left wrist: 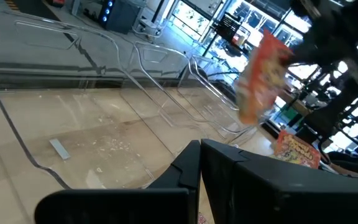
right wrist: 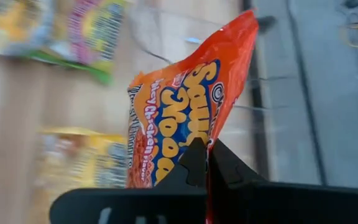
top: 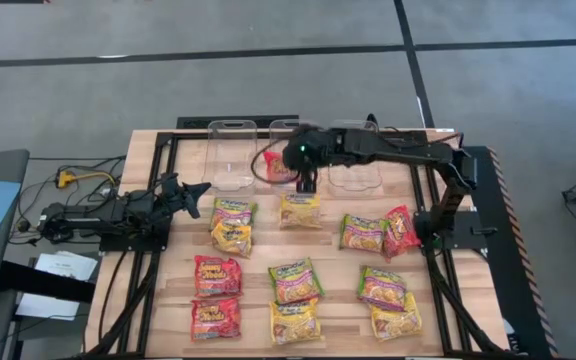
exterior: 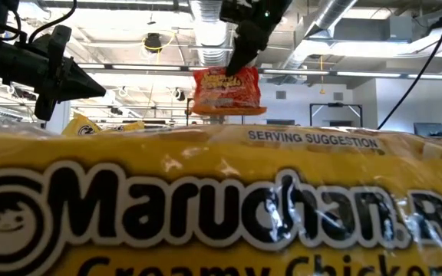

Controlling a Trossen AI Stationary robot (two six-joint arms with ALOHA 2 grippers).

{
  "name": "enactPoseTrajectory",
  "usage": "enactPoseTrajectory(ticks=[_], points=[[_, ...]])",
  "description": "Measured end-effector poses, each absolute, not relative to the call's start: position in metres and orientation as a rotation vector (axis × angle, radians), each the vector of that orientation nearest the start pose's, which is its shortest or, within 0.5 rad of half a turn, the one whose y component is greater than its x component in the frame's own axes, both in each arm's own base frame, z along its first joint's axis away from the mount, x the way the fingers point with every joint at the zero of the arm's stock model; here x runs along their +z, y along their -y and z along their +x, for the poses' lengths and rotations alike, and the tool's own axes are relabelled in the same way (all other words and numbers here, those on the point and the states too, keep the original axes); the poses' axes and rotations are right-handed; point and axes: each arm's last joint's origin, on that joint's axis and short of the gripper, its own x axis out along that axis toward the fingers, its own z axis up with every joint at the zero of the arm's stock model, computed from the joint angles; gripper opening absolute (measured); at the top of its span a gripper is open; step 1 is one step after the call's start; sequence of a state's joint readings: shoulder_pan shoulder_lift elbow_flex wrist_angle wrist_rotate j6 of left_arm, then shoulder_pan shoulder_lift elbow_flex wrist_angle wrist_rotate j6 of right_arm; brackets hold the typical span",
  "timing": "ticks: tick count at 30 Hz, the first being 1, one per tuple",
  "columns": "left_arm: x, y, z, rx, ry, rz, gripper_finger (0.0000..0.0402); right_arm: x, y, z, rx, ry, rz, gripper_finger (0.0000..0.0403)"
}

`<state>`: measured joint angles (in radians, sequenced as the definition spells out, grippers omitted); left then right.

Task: Sort Maruchan noodles
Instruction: Put the orange noodle pack into the middle transparent bin

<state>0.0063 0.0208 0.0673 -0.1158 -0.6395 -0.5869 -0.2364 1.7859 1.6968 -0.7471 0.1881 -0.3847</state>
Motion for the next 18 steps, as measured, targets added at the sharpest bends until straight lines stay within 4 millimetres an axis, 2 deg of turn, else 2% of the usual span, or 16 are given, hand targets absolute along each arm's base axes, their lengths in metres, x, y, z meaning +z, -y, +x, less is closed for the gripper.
enactPoseTrajectory(ticks=[10, 18], points=[[0.174, -0.018, 0.089, 0.645, 0.126, -0.544, 0.0, 0.335, 0.168, 0.361, -0.363, -0.867, -0.412, 0.0005], [0.174, -0.018, 0.089, 0.646, 0.127, -0.547, 0.0, 0.344, 0.212, 0.347, -0.433, -0.761, -0.426, 0.0005]])
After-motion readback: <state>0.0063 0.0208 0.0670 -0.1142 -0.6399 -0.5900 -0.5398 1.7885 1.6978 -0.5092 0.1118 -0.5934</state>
